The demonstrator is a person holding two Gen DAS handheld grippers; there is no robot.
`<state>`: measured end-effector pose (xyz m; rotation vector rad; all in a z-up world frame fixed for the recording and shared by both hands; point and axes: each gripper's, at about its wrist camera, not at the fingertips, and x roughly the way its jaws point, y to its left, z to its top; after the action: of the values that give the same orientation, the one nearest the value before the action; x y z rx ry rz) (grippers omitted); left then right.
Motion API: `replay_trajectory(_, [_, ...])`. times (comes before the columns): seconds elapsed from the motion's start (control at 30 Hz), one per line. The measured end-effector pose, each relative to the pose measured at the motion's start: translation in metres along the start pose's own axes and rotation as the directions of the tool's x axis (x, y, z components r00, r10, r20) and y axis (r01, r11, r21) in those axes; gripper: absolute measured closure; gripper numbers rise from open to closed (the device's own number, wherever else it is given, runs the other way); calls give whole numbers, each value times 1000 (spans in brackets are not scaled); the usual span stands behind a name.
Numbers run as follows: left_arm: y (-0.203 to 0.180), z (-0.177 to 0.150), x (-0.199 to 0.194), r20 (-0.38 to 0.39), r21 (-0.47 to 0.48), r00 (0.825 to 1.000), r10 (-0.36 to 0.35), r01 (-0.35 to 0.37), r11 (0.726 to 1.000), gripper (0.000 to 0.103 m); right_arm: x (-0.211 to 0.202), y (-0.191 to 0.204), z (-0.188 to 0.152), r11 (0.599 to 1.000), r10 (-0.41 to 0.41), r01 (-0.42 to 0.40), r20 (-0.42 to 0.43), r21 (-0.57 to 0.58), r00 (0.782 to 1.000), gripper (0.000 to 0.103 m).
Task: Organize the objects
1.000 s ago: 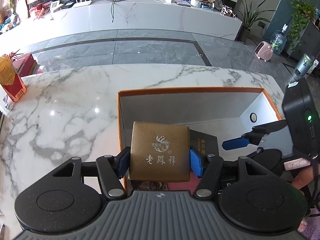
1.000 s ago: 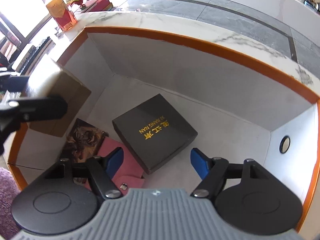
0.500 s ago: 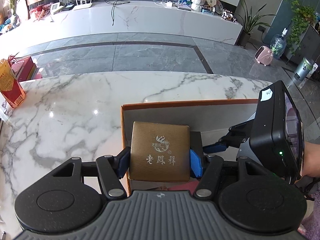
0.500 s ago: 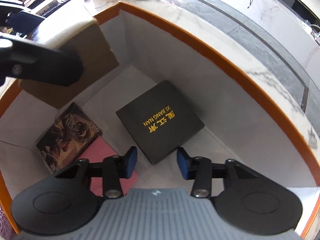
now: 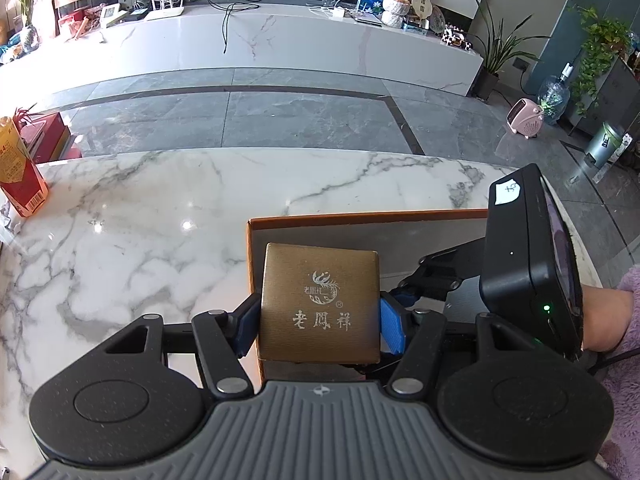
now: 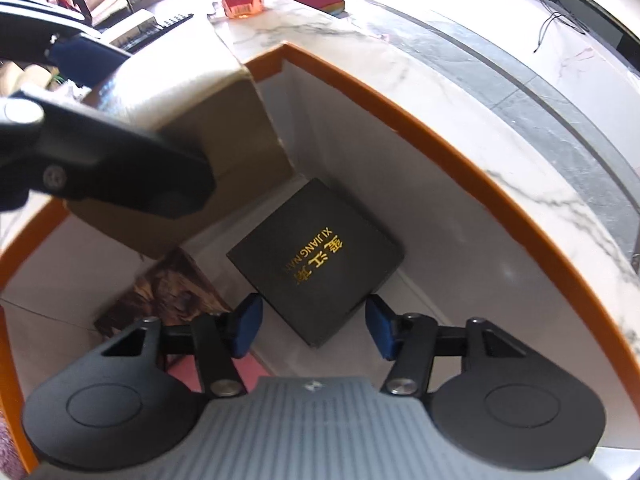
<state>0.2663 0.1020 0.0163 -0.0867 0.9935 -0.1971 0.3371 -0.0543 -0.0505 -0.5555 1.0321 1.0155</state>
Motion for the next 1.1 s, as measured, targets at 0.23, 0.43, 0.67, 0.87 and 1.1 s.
replay_trajectory(0.23, [3,-1,-1,2,-8,1000,-19,19,1000,33,-7,2,0,994,106,-107,20,16,994,59])
replay_trajectory(0.43, [5,-1,-1,13,-25,1000,-22,22,999,33,-22,-15,1,990,74,-82,70,116,995,53])
replay_trajectory(0.67, [7,-3,-4,22,-30,999,-31,32,999,33,-27,-43,-4,934,1,-33,92,355,996,87])
replay_trajectory(0.87, [6,-2,-3,26,-42,999,-26,27,999,33,27,-54,27,897,-109,91,17,432,994,89])
replay_trajectory(1.1, [7,-2,-2,24,-41,999,-29,30,999,33,26,-46,20,909,-89,48,82,414,993,96])
